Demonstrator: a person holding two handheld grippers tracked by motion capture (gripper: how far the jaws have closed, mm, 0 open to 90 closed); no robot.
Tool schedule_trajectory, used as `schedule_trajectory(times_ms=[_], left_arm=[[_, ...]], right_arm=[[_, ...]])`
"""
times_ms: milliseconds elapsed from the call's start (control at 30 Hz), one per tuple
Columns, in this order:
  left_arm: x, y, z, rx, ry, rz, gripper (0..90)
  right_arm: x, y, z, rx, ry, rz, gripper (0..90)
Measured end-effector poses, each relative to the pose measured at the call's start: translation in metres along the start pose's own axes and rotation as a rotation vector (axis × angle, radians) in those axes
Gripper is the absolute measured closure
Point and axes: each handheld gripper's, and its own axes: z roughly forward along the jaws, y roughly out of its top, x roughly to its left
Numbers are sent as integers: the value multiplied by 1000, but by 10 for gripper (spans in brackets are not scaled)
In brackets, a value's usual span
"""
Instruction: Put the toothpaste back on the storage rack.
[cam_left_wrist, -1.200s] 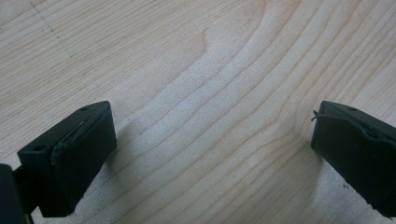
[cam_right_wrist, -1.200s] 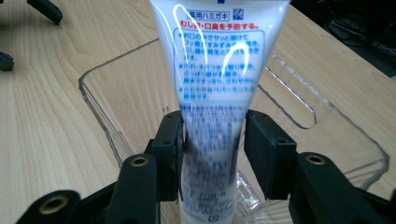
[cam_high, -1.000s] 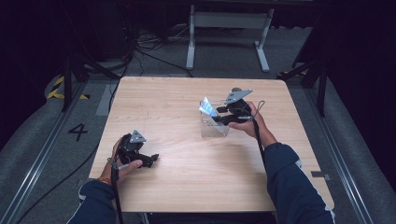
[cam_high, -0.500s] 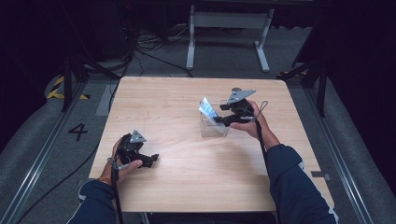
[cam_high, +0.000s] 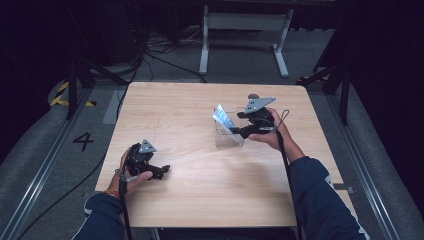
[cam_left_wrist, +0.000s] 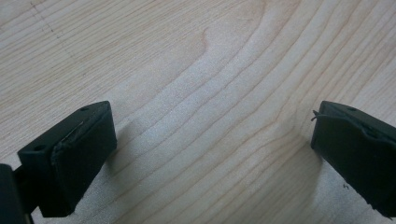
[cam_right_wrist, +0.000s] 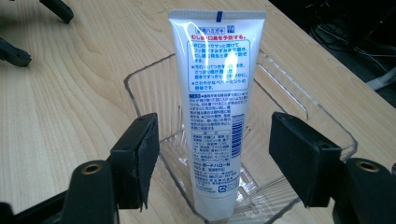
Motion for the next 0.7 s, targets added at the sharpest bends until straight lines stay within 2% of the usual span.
schedule_trajectory(times_ms=[700], left_arm=[[0,0,0,0,0,-1,6]], right_arm=[[19,-3,-29,19,-46,-59,319]])
